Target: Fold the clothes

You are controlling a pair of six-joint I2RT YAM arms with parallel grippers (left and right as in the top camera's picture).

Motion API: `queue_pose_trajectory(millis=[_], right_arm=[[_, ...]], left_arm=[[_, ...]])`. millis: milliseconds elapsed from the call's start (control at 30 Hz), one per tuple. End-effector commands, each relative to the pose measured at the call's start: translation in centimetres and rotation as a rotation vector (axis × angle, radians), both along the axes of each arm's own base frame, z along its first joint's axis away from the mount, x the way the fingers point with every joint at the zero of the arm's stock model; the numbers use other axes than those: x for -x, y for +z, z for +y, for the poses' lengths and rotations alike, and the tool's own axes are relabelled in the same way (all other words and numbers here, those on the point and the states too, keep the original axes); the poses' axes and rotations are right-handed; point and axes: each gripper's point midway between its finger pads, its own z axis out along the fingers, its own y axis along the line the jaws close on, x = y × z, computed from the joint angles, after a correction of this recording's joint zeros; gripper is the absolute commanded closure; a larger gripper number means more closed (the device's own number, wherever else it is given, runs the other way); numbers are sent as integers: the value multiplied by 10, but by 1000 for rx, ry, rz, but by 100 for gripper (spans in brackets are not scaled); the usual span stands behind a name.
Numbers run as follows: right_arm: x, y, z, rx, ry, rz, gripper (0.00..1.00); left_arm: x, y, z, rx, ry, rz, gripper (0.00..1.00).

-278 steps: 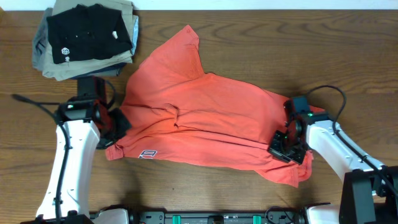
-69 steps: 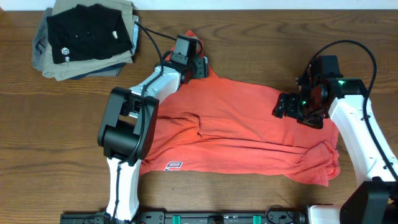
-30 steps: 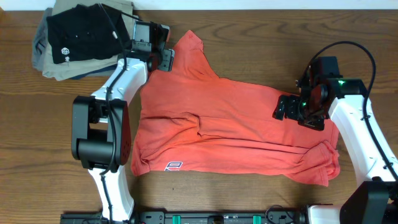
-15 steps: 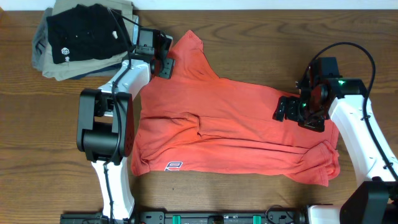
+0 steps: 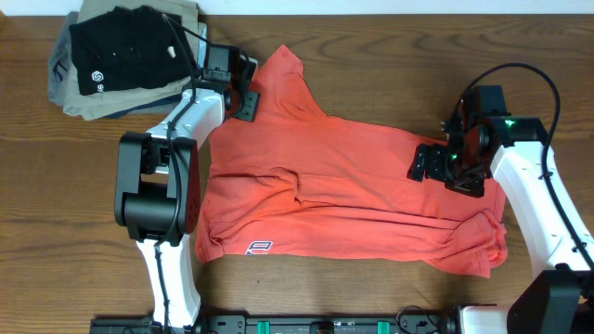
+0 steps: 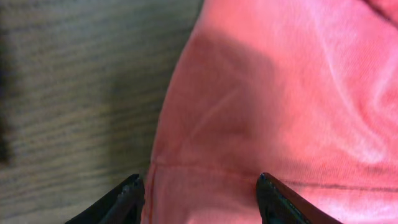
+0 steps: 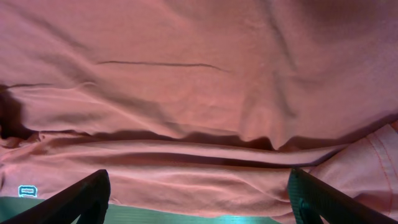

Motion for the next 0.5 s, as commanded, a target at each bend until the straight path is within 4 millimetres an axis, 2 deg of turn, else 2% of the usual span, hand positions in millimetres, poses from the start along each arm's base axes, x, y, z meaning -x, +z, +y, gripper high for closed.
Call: queue_pose_trajectory(millis=[0,367,467], right_arm=[[3,-2,3,-1,19,8,11],[4,-2,3,0,19,11,11],[4,-2,3,0,19,11,11]], left_arm=[[8,-9,2,-6,-5,40,40],[10,-10,2,-8,-6,49,41],[10,-10,2,-8,-5,48,51]])
